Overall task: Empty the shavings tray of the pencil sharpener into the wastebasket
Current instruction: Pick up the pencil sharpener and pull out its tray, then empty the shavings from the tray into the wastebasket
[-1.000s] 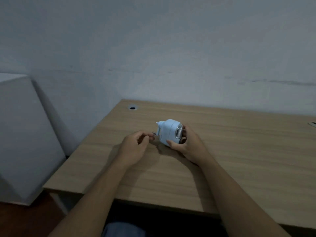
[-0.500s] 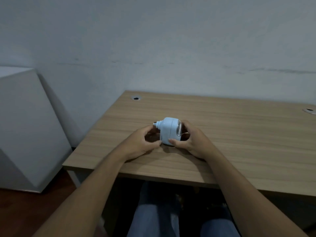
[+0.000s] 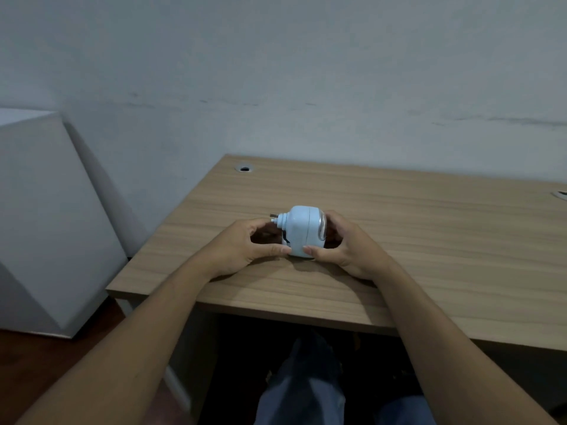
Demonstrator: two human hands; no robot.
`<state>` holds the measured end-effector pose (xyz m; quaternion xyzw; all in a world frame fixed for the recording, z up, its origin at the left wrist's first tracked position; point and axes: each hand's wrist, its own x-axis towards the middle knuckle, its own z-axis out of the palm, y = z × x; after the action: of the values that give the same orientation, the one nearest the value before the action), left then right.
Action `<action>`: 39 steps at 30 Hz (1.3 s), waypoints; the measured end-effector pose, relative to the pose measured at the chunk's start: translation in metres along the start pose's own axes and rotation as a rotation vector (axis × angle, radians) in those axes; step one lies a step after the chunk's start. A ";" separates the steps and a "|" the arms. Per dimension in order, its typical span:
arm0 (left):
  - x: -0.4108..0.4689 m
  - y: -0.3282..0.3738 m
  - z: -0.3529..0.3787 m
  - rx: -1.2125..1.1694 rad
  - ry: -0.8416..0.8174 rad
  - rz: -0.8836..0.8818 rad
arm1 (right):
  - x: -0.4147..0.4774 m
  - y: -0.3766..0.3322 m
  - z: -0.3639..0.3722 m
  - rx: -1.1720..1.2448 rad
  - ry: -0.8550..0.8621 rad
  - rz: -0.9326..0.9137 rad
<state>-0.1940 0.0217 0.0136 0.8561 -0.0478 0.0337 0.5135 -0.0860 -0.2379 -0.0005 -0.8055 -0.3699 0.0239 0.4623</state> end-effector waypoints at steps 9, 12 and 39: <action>-0.028 -0.020 -0.036 0.005 0.060 -0.032 | -0.004 -0.001 -0.004 -0.015 -0.007 0.055; -0.043 -0.024 -0.047 0.012 0.064 -0.052 | -0.007 -0.004 -0.004 -0.034 -0.002 0.063; -0.224 0.003 -0.147 0.080 0.290 -0.045 | -0.019 -0.188 0.117 0.173 -0.003 -0.152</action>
<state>-0.4186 0.1606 0.0618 0.8629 0.0474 0.1471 0.4812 -0.2520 -0.1081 0.0697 -0.7322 -0.4273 0.0221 0.5300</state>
